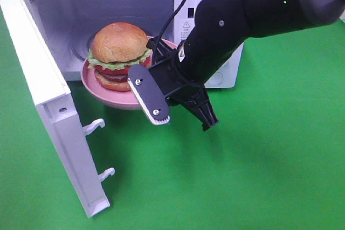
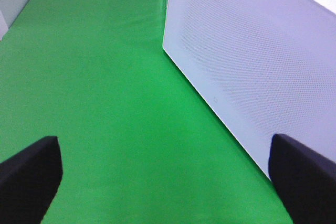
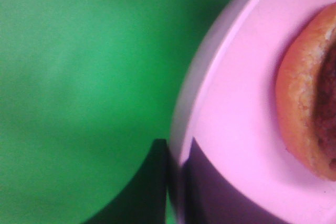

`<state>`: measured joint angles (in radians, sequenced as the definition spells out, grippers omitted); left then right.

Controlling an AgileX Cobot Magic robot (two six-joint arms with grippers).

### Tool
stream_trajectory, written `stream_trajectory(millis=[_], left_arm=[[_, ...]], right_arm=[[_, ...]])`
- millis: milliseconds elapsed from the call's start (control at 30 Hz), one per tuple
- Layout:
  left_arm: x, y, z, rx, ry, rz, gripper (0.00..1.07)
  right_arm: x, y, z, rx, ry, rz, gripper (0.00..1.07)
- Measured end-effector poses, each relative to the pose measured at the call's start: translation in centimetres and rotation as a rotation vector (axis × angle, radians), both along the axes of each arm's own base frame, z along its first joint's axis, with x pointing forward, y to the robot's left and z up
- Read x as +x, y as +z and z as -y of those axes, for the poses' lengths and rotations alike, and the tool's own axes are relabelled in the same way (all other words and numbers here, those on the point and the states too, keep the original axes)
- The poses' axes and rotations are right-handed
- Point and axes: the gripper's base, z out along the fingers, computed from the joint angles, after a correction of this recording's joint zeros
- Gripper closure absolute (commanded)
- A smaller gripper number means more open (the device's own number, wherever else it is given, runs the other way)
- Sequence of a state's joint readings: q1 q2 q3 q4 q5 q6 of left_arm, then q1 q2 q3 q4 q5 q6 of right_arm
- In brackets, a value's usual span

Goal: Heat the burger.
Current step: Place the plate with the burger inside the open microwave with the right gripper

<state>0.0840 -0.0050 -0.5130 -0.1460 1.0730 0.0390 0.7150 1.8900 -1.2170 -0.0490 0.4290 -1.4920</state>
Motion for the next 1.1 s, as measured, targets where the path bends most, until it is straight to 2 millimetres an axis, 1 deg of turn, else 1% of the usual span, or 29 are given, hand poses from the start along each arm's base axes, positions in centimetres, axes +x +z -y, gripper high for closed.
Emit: stream_trajectory(millis=[100, 300, 367, 533, 633, 667, 733, 867, 967, 1100], left_arm=[[0.0, 0.0, 0.0, 0.0, 0.0, 0.0, 0.07], [0.0, 0.0, 0.0, 0.0, 0.0, 0.0, 0.07], [0.0, 0.0, 0.0, 0.0, 0.0, 0.0, 0.07], [0.0, 0.0, 0.0, 0.0, 0.0, 0.0, 0.07], [0.0, 0.0, 0.0, 0.0, 0.0, 0.0, 0.07], [0.0, 0.0, 0.0, 0.0, 0.0, 0.0, 0.07], [0.0, 0.0, 0.0, 0.0, 0.0, 0.0, 0.07], [0.0, 0.0, 0.0, 0.0, 0.0, 0.0, 0.07], [0.0, 0.0, 0.0, 0.0, 0.0, 0.0, 0.07], [0.0, 0.0, 0.0, 0.0, 0.0, 0.0, 0.07]], right_arm=[[0.2, 0.0, -0.2, -0.003, 0.0, -0.003, 1.07], [1.2, 0.0, -1.0, -0.011, -0.002, -0.01, 1.07], [1.9, 0.2, -1.6, -0.01, -0.004, -0.009, 1.07], [2.5, 0.2, -2.1, -0.008, -0.016, -0.013, 1.07], [3.3, 0.6, -2.7, 0.003, -0.042, 0.0, 1.07], [3.3, 0.6, -2.7, 0.003, -0.042, 0.0, 1.07], [4.2, 0.7, -3.3, 0.009, -0.057, 0.018, 1.07], [4.9, 0.8, -3.8, 0.01, -0.077, 0.016, 1.07], [5.2, 0.7, -4.1, 0.008, -0.083, 0.012, 1.07], [6.2, 0.4, -4.8, 0.019, -0.113, 0.023, 1.07]])
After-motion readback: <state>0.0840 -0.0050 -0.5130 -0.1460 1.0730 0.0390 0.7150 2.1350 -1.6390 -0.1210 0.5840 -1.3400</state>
